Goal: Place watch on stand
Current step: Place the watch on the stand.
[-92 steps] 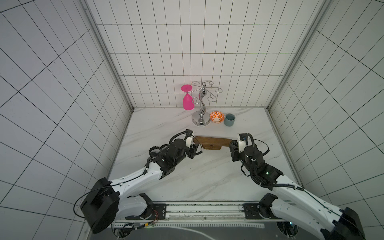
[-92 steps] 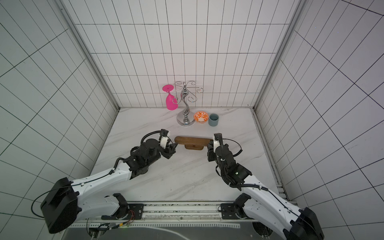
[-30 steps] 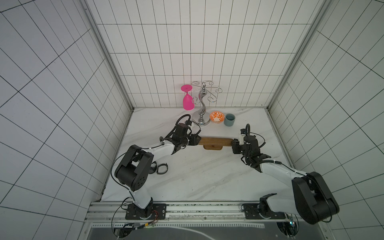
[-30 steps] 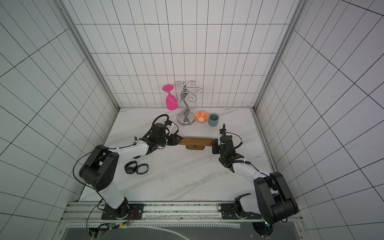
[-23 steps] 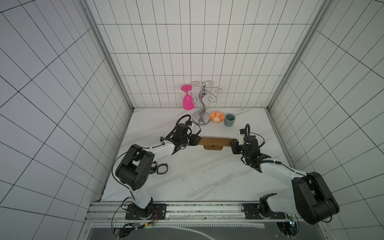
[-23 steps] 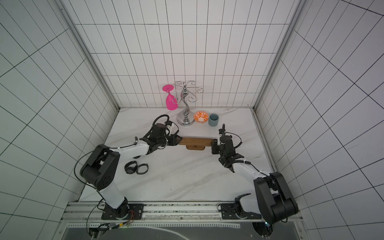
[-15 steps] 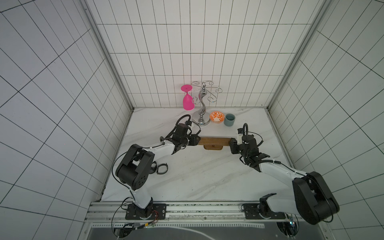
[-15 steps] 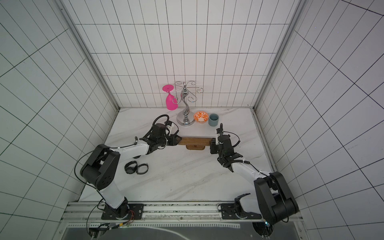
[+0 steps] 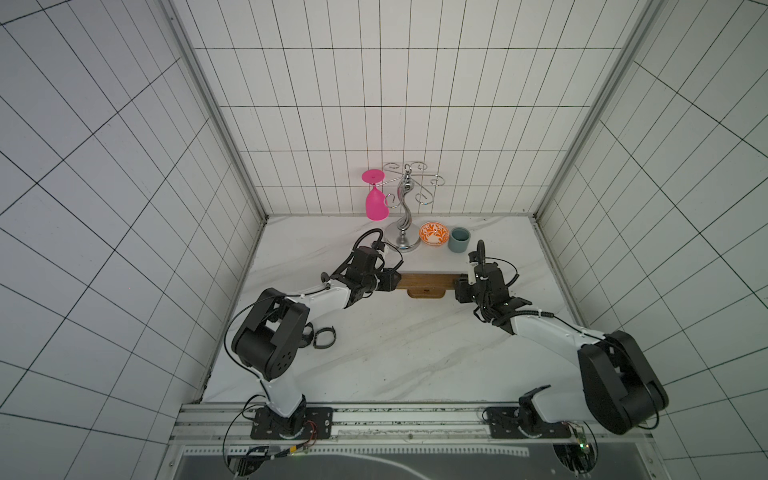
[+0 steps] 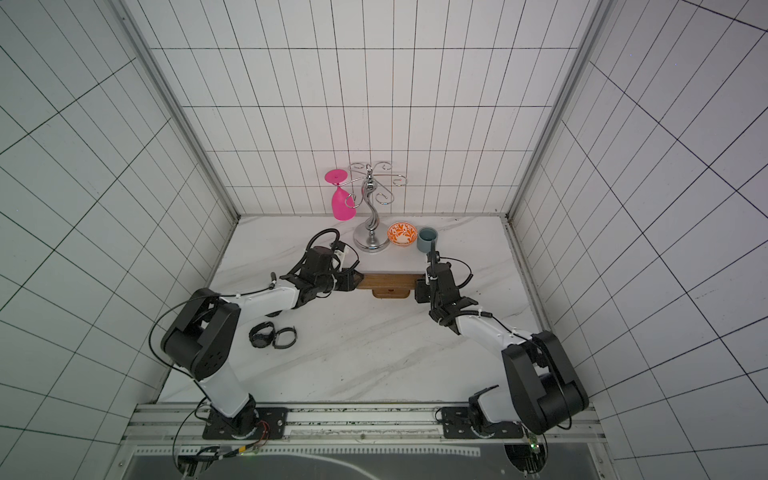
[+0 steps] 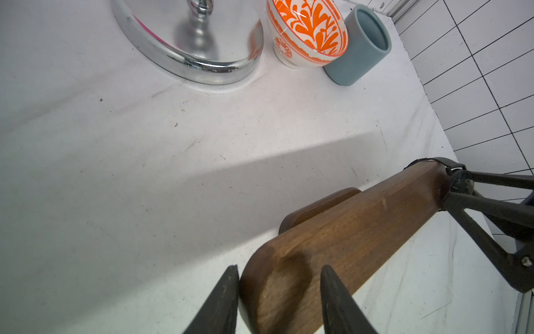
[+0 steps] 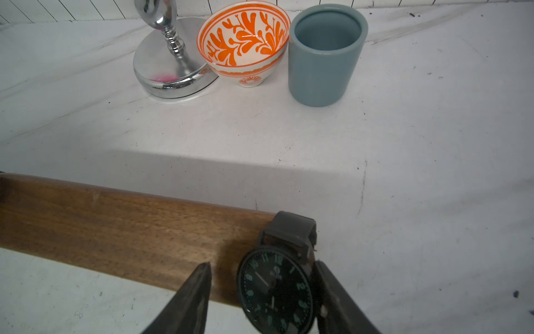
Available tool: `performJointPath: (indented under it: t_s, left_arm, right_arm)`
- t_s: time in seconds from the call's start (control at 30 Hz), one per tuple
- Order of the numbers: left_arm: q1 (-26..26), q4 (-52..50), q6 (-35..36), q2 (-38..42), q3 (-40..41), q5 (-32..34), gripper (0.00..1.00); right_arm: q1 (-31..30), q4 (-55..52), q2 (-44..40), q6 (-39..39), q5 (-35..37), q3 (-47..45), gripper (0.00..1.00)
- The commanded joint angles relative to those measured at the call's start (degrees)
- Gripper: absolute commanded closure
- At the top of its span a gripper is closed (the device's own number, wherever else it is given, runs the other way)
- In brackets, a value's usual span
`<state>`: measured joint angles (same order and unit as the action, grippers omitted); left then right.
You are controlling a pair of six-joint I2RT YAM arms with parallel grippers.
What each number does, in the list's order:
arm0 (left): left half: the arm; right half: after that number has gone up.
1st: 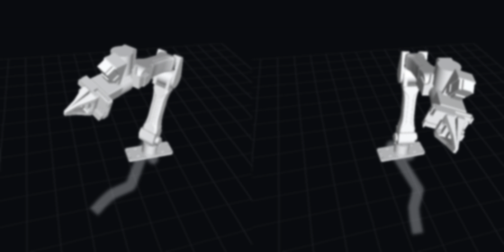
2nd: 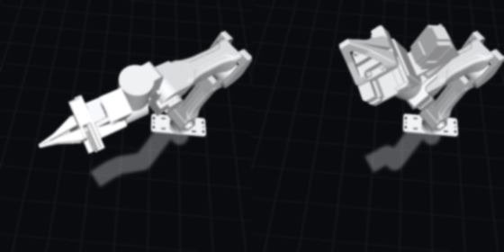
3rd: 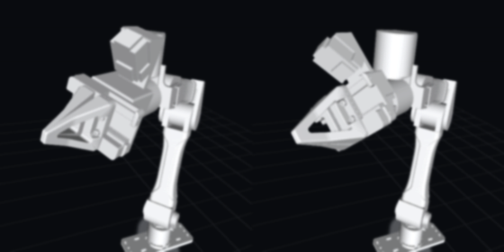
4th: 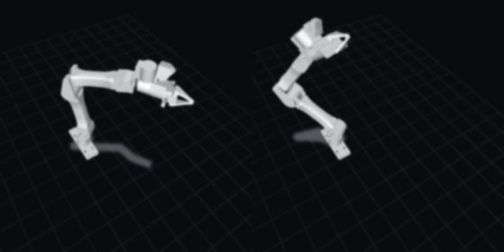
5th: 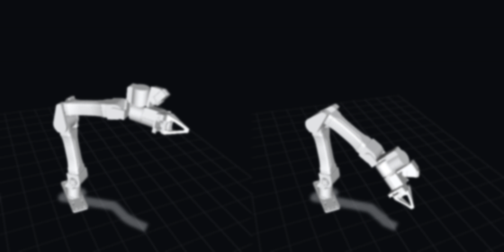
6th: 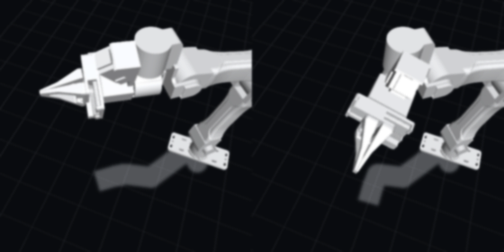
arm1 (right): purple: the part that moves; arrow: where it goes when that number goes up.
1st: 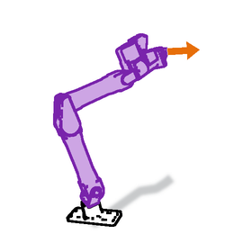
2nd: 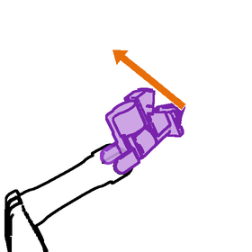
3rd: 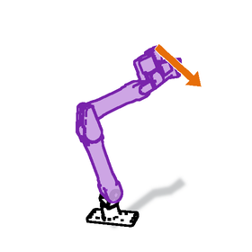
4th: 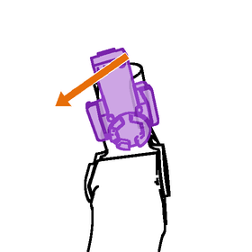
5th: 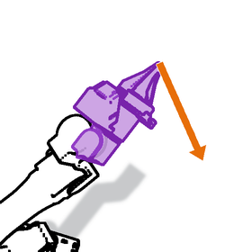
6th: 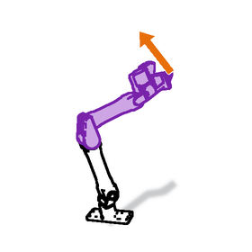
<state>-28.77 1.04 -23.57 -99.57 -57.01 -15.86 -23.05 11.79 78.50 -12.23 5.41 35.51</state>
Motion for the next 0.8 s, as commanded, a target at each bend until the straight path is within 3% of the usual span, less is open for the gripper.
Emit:
performJointPath:
  t_s: [0.0,0.4,0.77]
  left_arm:
    - [-0.86,0.78,0.68,-0.63,-1.78,-1.34,0.55]
    - [-0.98,0.50,0.87,-0.63,-1.61,-0.89,0.55]
    - [-0.93,0.45,0.99,-0.64,-1.63,-0.87,0.55]
  right_arm:
    - [-1.03,-0.43,0.71,0.01,-1.32,6.63,0.63]
    - [-0.69,-1.85,0.70,0.45,-1.98,8.09,0.44]
    - [0.85,-3.79,0.95,-0.05,-1.17,9.10,0.41]
